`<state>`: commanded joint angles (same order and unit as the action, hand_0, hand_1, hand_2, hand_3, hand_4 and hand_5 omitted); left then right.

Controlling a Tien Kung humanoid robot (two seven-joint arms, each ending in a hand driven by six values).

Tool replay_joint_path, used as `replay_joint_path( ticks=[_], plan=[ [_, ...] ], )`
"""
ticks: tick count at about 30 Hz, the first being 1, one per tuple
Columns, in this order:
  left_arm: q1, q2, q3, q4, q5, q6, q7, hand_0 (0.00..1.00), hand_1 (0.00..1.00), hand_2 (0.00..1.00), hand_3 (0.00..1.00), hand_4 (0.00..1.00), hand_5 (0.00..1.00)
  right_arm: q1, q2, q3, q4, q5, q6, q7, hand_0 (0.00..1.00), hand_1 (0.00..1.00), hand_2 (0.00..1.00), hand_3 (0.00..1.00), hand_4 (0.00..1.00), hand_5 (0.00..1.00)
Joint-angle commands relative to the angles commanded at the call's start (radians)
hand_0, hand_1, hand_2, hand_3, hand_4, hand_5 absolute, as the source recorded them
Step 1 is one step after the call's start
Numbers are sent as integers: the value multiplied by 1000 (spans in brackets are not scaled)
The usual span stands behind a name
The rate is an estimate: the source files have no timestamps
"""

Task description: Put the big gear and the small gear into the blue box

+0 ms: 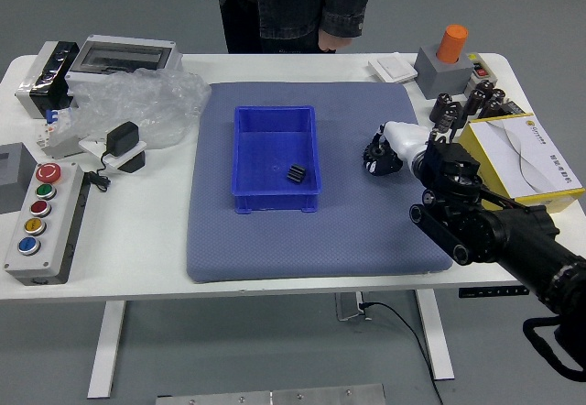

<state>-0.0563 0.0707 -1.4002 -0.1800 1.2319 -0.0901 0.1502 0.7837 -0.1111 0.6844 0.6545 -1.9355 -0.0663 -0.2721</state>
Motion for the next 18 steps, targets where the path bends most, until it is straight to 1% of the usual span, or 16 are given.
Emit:
replay_joint_path(
  ticks=[1, 6, 7, 12, 13, 18],
  plan=[
    [0, 0, 0, 0, 0, 0, 0, 732, 681, 705, 705, 430, 27, 0, 0, 0, -1, -1, -4, 2, 667, 542, 576, 631, 628, 303],
    [-1, -2, 1, 0, -1, 0, 0, 732, 681, 705, 705, 430, 27, -3, 2, -2, -5, -4, -16, 8, 667, 542, 576, 631, 628, 303],
    [-2, -2, 2, 0, -1, 0, 0, 732, 681, 706, 705, 429, 27, -4, 2, -2, -6, -4, -19, 9, 669, 529, 564, 628, 609, 273],
    [-2, -2, 2, 0, -2, 0, 0, 732, 681, 706, 705, 429, 27, -7, 2, 1, -8, -7, -39, 20, 669, 529, 564, 628, 609, 273],
    [-2, -2, 3, 0, -2, 0, 0, 732, 681, 705, 704, 429, 27, -7, 1, 2, -7, -8, -43, 22, 667, 524, 555, 624, 614, 228],
    [-1, -2, 4, 0, -4, 1, 0, 732, 681, 705, 704, 429, 27, -8, -4, 11, 7, -10, -58, 24, 667, 524, 555, 624, 614, 228]
  ],
)
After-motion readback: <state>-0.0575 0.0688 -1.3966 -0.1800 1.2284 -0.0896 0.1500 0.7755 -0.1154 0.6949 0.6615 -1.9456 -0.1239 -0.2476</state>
